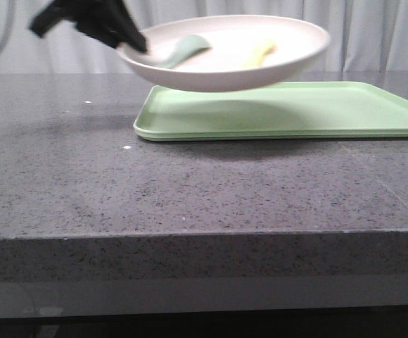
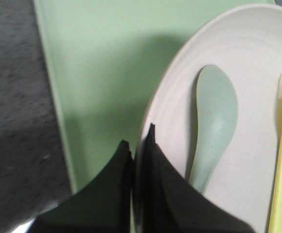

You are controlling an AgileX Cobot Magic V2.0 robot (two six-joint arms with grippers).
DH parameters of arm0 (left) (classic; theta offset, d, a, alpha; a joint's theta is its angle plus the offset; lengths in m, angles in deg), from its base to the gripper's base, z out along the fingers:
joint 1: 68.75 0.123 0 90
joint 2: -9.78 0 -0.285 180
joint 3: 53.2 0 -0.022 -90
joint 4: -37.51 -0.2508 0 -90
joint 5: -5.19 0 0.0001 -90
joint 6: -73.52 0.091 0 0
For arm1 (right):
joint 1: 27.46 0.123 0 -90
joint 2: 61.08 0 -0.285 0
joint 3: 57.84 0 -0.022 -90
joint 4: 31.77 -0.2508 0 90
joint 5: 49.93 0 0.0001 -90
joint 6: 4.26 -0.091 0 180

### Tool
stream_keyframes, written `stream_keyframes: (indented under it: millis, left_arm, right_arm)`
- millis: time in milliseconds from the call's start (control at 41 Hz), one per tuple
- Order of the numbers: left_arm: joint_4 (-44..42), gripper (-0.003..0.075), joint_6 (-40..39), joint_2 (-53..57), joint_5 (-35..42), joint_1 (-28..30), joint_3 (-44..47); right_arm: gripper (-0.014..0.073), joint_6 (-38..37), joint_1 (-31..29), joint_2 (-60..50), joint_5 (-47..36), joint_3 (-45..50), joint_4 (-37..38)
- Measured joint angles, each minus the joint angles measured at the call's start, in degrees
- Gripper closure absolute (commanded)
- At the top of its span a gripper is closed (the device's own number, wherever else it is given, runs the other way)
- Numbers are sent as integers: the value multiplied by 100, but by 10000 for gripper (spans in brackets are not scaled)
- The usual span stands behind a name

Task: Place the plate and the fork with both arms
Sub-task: 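Lift the plate with the left gripper and carry it over the tray, then lower the plate onto the green tray with the left gripper, then open the left gripper and withdraw it from the plate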

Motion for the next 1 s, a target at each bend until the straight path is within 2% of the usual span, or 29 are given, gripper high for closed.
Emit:
stream_keyframes:
  millis: [146, 268, 390, 610, 732, 1000]
  left_arm:
    - [-141, 738, -413, -710, -90, -411, -855]
    - [-330, 737, -924, -1137, -115, -510, -1315]
    - [-491, 736, -1450, -1366, 82, -510, -1449]
    - [-552, 731, -1917, -1566, 380, -510, -1470]
    - [-646, 677, -2149, -1654, 440, -535, -1470]
    - [-946, 447, -2381, -1675, 496, -651, -1496]
  right_arm:
    - [-60, 0, 188, 0, 0, 0, 0]
    - [-60, 0, 297, 0, 0, 0, 0]
    - [-60, 0, 319, 0, 0, 0, 0]
    - [-60, 0, 319, 0, 0, 0, 0]
    - [-60, 0, 321, 0, 0, 0, 0]
    - [-60, 0, 321, 0, 0, 0, 0]
